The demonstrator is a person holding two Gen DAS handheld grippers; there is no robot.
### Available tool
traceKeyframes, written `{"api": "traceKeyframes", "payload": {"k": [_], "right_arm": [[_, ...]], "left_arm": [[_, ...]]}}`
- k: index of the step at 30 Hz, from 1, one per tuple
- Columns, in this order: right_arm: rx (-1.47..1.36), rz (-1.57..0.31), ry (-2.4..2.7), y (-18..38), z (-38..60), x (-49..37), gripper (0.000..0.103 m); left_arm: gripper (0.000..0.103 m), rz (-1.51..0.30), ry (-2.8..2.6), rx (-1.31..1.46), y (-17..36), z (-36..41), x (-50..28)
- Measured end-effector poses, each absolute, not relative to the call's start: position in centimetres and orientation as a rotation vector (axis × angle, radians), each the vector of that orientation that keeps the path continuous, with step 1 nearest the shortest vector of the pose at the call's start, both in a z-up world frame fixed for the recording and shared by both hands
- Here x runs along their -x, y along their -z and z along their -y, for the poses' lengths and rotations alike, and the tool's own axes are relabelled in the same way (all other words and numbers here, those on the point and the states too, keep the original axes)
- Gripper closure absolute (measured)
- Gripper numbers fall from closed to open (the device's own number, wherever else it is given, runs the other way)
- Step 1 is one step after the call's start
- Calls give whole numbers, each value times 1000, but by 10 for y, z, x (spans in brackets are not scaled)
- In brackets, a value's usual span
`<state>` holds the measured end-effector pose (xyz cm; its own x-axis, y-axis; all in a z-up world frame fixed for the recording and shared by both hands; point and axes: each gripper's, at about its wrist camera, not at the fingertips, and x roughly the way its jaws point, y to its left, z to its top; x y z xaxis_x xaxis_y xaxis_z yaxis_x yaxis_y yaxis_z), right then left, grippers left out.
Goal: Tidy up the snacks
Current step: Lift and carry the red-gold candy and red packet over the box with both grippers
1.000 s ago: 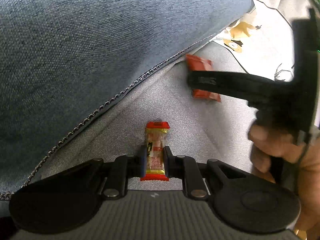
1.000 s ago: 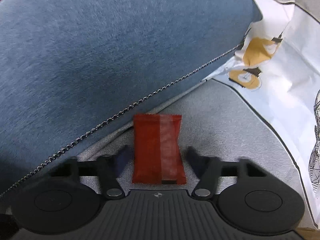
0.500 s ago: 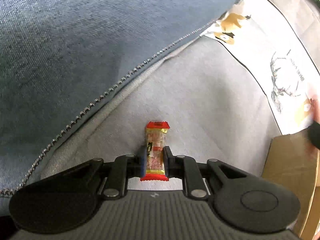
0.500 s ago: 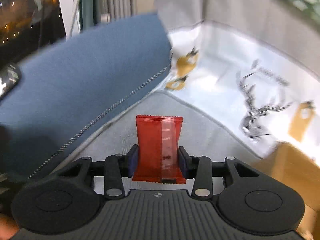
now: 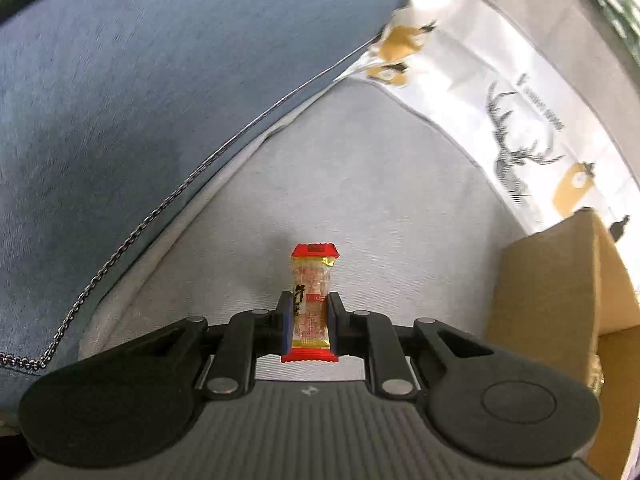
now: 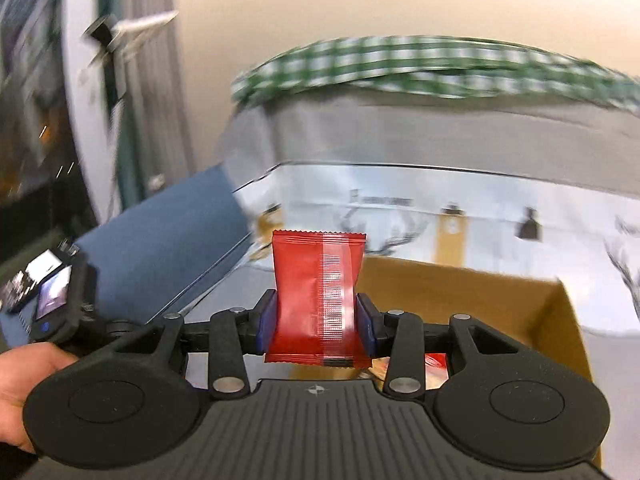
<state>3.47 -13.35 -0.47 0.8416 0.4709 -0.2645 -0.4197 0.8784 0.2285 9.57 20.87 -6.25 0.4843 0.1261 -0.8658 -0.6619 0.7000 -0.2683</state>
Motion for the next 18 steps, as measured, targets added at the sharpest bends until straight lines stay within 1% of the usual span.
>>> {"api": "traceKeyframes", "payload": {"k": [4, 8, 18], "right_arm": [[-281, -343, -404, 42, 156, -40, 60], [-338, -312, -386, 44, 178, -37, 60], [-351, -281, -311, 53, 213, -35, 60]], "left_arm": [[85, -958, -484, 680, 58, -204, -99], [85, -912, -444, 658, 45, -194, -107], [85, -794, -383, 561, 20, -156, -127]]}}
